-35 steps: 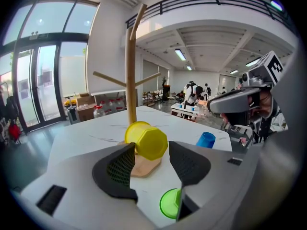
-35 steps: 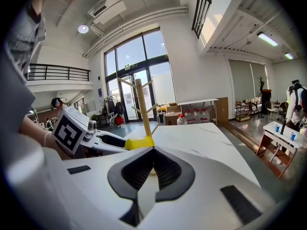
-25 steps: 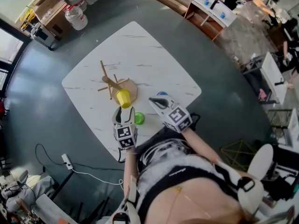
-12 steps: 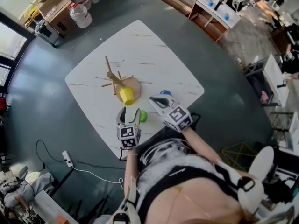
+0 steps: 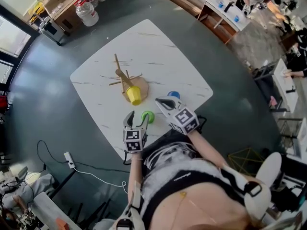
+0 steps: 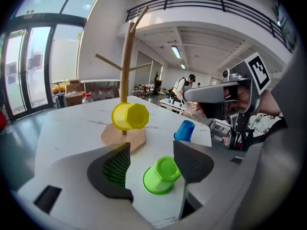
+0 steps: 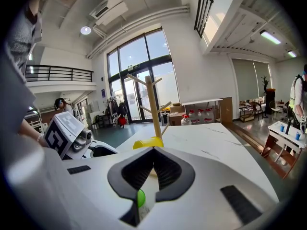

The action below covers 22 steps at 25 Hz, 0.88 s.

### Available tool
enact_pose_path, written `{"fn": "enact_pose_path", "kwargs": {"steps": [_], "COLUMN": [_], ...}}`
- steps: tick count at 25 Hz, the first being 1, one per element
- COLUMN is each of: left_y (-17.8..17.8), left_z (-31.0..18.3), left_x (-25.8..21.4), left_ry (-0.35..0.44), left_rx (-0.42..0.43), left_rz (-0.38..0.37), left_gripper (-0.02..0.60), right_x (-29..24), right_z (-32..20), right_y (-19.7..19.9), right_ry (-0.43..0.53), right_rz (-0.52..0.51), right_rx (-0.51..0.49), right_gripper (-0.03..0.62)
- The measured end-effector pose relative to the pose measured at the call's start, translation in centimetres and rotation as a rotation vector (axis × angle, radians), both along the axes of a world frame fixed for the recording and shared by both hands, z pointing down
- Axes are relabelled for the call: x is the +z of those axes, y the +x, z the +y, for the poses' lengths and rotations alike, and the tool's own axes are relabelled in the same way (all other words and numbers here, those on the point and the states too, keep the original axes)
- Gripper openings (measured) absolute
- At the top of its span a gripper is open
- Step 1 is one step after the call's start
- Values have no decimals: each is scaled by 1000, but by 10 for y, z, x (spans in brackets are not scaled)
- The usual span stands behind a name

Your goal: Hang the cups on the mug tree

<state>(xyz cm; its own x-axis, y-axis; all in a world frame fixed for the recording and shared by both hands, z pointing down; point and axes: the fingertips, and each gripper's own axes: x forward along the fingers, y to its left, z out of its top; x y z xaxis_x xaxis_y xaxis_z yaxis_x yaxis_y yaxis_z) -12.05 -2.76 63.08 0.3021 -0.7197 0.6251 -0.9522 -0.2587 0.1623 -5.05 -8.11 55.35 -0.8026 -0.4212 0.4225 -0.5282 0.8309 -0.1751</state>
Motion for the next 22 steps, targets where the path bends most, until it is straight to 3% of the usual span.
{"fn": "enact_pose_path", "kwargs": {"steps": [13,22], "left_y": [11,27], "left_z": [18,21], "left_x": [16,28], "left_ry": [-71,-113], "left_rx": [106,209], "left_rz": [45,15], "left_gripper": [307,326], "right_x": [4,10], "right_z": [4,3], "right_y": [-9,2], "right_ry": [2,-5], "right_rz": [-10,17], "right_rx": [16,47], "right_gripper": [3,3]}}
